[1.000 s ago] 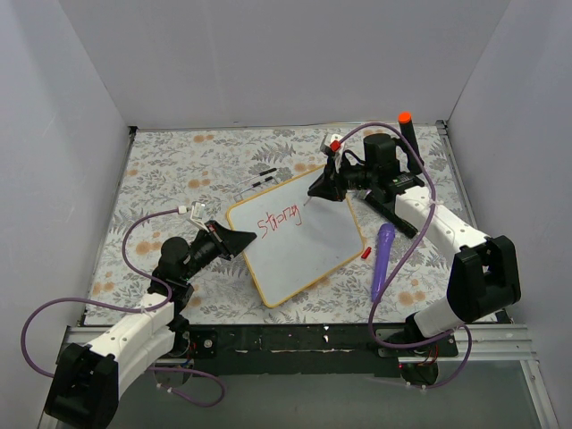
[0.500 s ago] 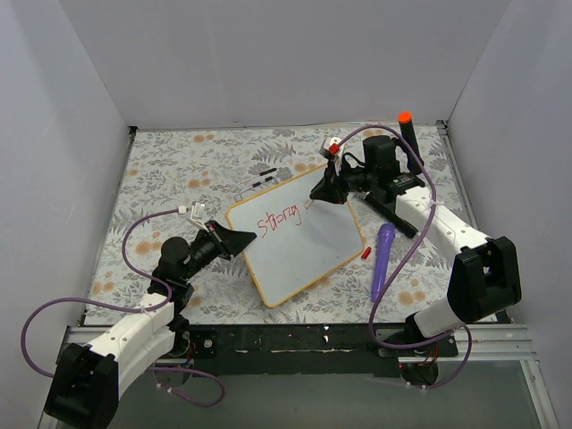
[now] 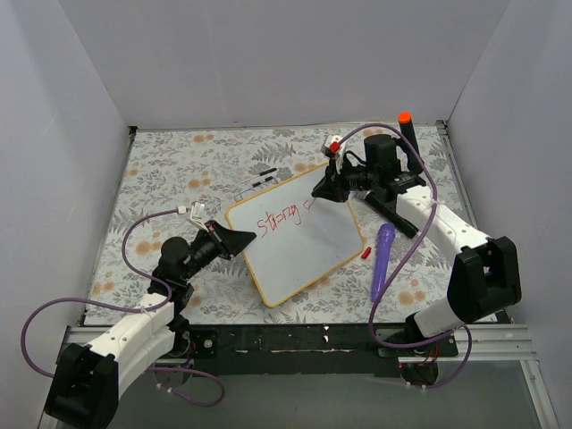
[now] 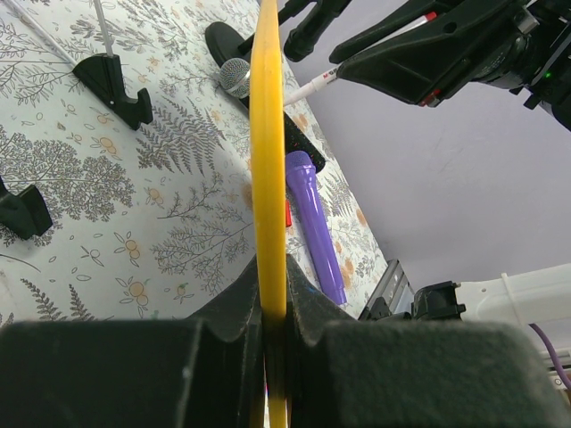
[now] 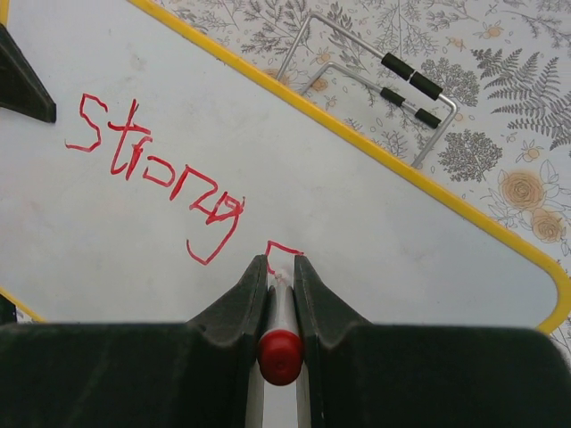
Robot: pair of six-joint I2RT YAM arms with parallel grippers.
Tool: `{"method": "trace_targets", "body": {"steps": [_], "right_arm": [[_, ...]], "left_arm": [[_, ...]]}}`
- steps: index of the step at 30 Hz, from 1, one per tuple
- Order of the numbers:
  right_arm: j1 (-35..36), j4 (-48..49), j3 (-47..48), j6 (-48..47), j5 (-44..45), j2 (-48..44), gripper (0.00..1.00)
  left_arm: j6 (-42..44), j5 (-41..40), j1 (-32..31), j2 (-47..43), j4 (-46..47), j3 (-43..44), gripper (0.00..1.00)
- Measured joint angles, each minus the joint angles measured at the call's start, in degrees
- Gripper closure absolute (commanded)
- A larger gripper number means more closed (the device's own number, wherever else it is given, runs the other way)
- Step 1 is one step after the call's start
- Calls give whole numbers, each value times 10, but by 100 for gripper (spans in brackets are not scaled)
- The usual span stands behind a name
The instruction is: Write a sentence on the whiteboard
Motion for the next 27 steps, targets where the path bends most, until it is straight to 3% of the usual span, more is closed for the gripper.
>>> {"method": "trace_targets", "body": {"steps": [27], "right_arm": [[-7,2,16,-2,1,7,99]], "left_arm": [[5,3,0,2,6,0,100]]}}
